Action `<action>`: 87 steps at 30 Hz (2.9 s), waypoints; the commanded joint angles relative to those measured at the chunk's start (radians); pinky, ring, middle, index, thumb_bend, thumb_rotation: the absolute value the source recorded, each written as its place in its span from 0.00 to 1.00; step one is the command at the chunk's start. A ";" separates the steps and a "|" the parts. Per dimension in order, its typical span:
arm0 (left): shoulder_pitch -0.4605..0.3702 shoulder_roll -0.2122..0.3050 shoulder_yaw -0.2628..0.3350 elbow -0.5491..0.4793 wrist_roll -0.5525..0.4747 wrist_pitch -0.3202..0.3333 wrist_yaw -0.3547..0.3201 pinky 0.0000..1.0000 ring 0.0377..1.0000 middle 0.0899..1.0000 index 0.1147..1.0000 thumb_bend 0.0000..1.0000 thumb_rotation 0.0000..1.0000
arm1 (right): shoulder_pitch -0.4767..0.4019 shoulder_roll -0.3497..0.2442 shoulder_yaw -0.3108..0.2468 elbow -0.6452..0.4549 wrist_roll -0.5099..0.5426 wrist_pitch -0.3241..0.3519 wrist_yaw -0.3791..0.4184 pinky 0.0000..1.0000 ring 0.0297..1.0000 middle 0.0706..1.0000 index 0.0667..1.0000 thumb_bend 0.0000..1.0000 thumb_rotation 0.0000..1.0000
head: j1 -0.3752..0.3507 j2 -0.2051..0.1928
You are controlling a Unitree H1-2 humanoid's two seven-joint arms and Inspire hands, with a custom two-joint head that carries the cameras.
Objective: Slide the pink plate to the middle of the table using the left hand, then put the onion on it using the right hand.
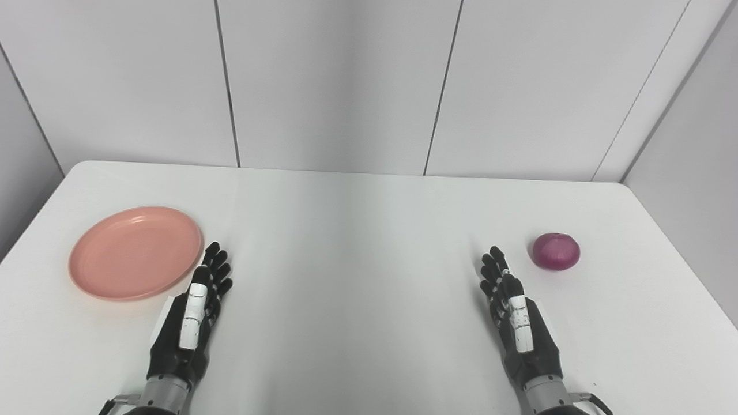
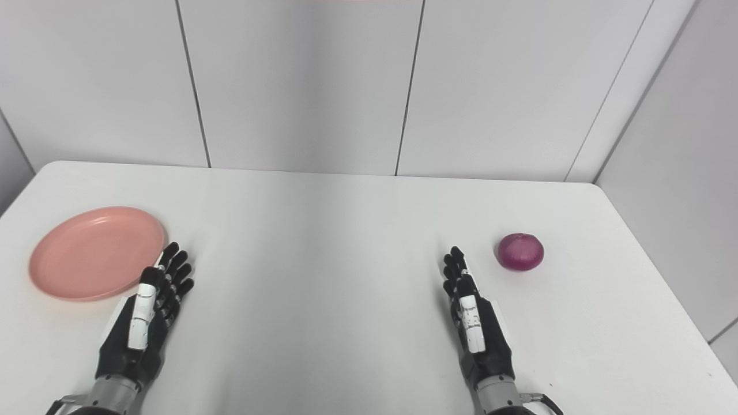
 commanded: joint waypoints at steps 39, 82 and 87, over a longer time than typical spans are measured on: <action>0.006 -0.128 -0.101 0.092 0.103 -0.104 0.084 1.00 1.00 1.00 1.00 0.77 1.00 | 0.020 -0.116 -0.081 0.283 0.161 -0.116 0.169 1.00 1.00 1.00 1.00 0.94 0.95 | 0.397 -0.213; -0.701 0.290 0.204 0.540 -0.009 -0.304 -0.024 0.62 0.71 0.70 0.71 0.90 0.92 | 0.017 -0.094 -0.080 0.315 0.140 -0.157 0.186 1.00 0.99 0.96 1.00 0.88 0.92 | 0.380 -0.236; -0.737 0.359 0.228 0.655 -0.018 -0.337 -0.028 0.65 0.73 0.72 0.73 0.90 0.92 | 0.015 -0.096 -0.083 0.317 0.148 -0.152 0.197 1.00 0.99 0.96 1.00 0.88 0.92 | 0.382 -0.237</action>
